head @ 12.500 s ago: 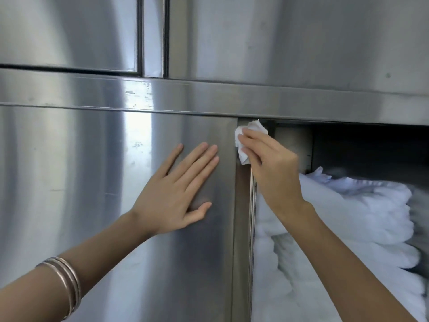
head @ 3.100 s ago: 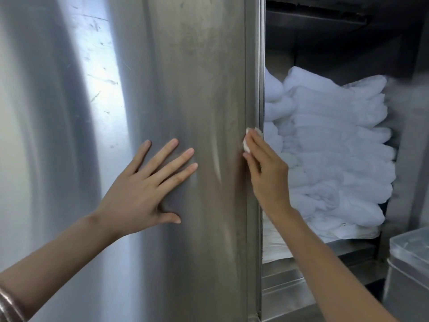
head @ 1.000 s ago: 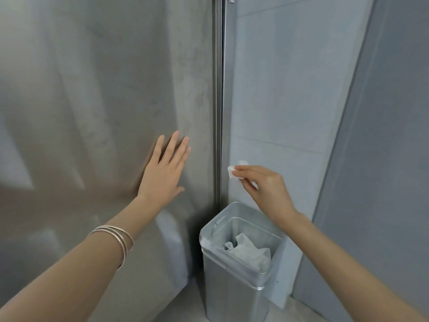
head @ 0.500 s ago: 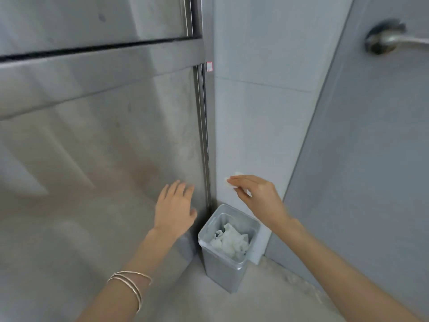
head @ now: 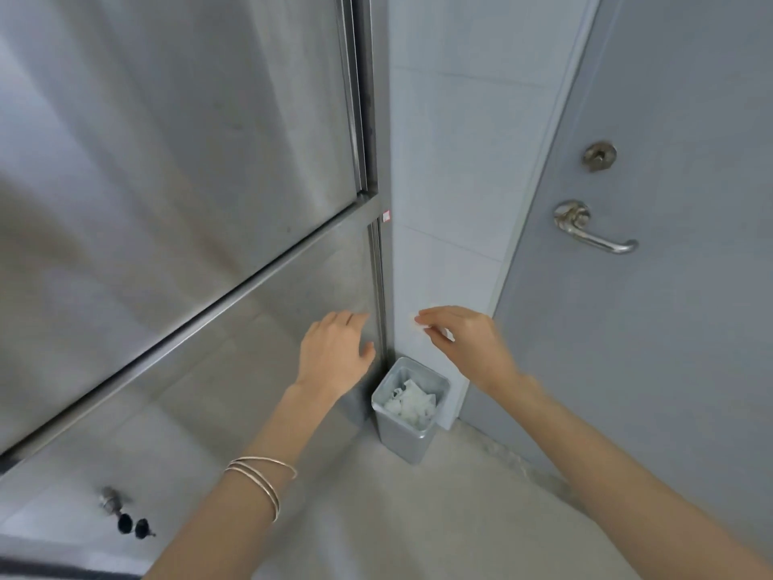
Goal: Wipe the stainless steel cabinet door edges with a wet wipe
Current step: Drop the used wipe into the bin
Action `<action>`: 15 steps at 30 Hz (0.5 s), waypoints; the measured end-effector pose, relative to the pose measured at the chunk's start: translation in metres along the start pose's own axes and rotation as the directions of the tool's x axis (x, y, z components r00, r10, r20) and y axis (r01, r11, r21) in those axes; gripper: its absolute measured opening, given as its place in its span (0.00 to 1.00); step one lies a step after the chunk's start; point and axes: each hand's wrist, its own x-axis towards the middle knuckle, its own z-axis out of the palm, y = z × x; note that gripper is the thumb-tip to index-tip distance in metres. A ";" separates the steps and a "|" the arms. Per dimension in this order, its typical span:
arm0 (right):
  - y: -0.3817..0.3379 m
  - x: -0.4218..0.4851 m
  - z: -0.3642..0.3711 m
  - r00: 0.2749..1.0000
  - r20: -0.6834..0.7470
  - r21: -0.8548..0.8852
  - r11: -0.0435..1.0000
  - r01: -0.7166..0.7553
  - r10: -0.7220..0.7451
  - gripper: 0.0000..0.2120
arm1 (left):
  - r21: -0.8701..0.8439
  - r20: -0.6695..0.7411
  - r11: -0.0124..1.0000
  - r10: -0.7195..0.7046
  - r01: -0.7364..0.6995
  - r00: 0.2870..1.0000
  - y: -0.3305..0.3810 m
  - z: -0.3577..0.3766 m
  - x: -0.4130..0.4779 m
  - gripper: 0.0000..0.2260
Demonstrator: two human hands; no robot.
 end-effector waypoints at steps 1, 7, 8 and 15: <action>-0.003 0.001 -0.004 1.000 0.021 -0.005 1.000 0.004 -0.004 0.08 | 0.010 -0.011 1.000 0.002 -0.002 1.000 -0.001 -0.006 -0.002 0.22; 0.026 0.012 -0.001 0.991 0.133 -0.018 1.000 -0.016 0.018 0.09 | 0.035 0.001 0.998 -0.045 0.045 0.999 -0.002 -0.005 0.006 0.23; 0.037 0.015 0.004 0.984 0.173 -0.016 0.999 -0.031 0.033 0.10 | 0.039 0.020 0.997 -0.060 0.059 0.998 -0.001 0.002 0.009 0.23; 0.113 0.044 0.050 0.931 0.355 0.054 0.992 -0.111 0.084 0.10 | 0.036 0.109 0.980 -0.196 0.194 0.974 0.016 0.063 0.042 0.24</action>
